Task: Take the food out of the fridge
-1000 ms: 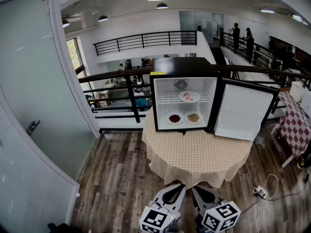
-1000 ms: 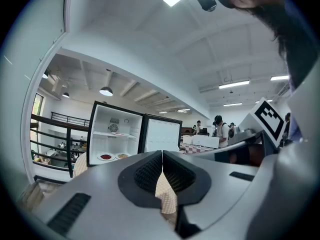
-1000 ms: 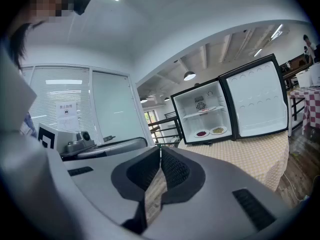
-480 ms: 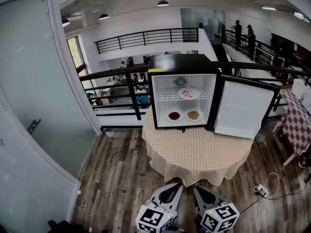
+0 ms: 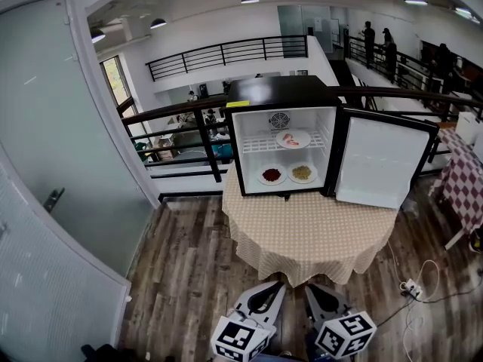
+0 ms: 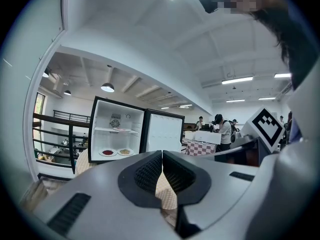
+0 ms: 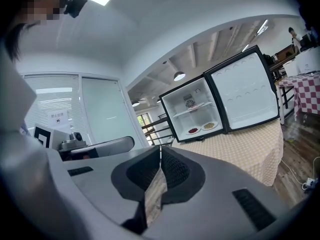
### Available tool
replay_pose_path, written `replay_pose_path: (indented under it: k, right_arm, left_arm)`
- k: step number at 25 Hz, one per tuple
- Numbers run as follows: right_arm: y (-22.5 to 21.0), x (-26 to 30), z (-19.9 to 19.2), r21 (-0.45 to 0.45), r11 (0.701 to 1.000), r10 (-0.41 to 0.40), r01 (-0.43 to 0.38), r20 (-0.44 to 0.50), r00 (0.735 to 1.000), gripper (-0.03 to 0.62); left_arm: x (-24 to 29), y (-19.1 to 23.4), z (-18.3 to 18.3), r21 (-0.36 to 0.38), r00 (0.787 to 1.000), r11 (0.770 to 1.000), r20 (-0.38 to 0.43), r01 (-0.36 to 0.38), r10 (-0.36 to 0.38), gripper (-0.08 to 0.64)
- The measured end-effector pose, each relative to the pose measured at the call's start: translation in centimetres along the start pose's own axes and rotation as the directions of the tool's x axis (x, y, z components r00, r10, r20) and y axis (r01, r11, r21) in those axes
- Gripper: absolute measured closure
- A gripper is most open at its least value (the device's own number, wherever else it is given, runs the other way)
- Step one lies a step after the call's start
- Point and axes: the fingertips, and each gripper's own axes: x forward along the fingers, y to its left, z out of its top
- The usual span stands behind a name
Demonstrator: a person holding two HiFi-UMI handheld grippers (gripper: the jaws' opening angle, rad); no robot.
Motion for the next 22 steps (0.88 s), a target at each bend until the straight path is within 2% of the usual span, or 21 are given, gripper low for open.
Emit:
replay_pose_path:
  k: [9,16,22]
  right_arm:
    - [-2.0,5.1,0.5,0.028,1.0,-0.01,0.011,-0.028,1.0,0.569]
    - [-3.4,11.4,1.7,0.067,0.997,-0.021,0.024,-0.05,0.999,0.569]
    - [-4.2,16.7,3.5,0.09,0.994,-0.058,0.064,-0.061,0.996,0.569]
  left_arm:
    - [3.3,4.9,-0.1,0.003,1.0,1.0,-0.008,0.001,-0.001,0.543]
    - [6.4,11.0,0.7,-0.008,1.0,1.0,-0.031,0.001,-0.001,0.543]
    - [9.2,15.7,1.7,0.001,0.999,0.999,-0.033,0.033,-0.033,0.543]
